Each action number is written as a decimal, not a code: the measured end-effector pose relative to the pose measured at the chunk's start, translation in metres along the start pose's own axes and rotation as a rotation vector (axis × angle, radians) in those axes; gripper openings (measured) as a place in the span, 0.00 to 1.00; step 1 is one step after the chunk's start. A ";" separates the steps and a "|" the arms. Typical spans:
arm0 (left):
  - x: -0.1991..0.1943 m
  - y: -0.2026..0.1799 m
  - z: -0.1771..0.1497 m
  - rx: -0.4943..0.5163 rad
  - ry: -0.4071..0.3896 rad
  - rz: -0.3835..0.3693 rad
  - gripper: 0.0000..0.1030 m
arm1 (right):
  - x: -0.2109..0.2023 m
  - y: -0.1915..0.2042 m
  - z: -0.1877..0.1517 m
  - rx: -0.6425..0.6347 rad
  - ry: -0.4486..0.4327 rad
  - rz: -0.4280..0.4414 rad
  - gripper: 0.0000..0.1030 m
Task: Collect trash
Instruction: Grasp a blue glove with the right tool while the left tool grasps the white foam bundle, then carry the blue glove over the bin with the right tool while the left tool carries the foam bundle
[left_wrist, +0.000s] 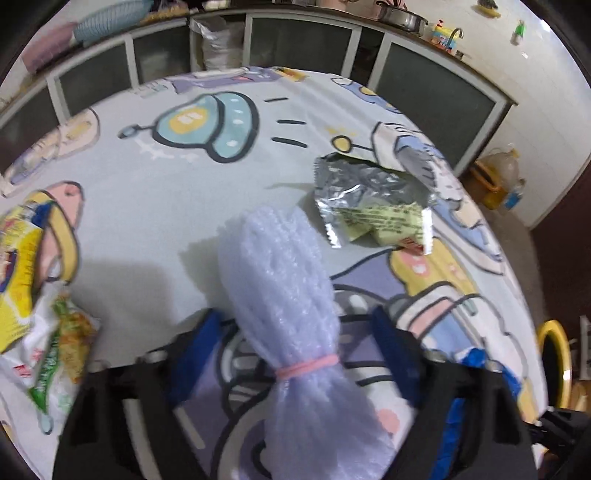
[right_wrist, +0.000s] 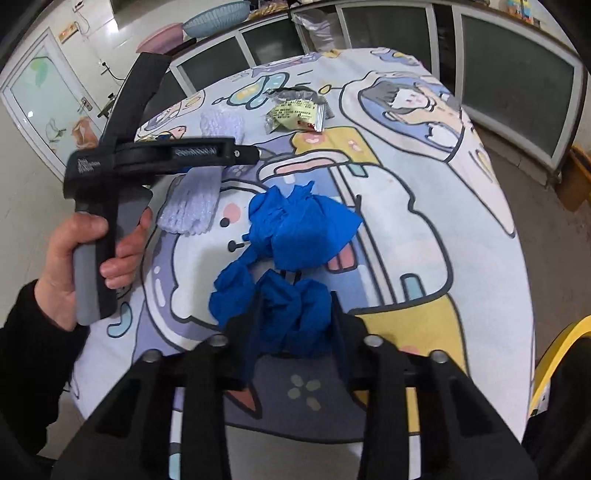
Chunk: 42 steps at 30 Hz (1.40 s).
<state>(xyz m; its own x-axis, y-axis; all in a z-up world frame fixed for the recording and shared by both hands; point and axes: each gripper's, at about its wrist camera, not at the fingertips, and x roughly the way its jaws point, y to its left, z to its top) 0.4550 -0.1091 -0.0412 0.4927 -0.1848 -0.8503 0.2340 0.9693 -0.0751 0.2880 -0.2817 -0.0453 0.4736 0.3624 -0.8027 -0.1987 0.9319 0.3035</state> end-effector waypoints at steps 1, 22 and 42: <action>0.000 0.000 -0.001 0.008 -0.006 0.016 0.48 | 0.000 0.000 -0.001 0.004 0.002 0.007 0.22; -0.110 0.061 -0.048 -0.120 -0.124 -0.101 0.25 | -0.088 0.017 -0.024 0.044 -0.124 0.114 0.16; -0.190 0.034 -0.129 -0.004 -0.182 -0.157 0.25 | -0.143 -0.004 -0.079 0.126 -0.174 0.087 0.16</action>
<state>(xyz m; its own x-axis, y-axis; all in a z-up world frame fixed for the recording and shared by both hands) 0.2608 -0.0200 0.0504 0.5935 -0.3586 -0.7205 0.3159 0.9272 -0.2013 0.1534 -0.3382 0.0276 0.6021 0.4284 -0.6737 -0.1414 0.8877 0.4382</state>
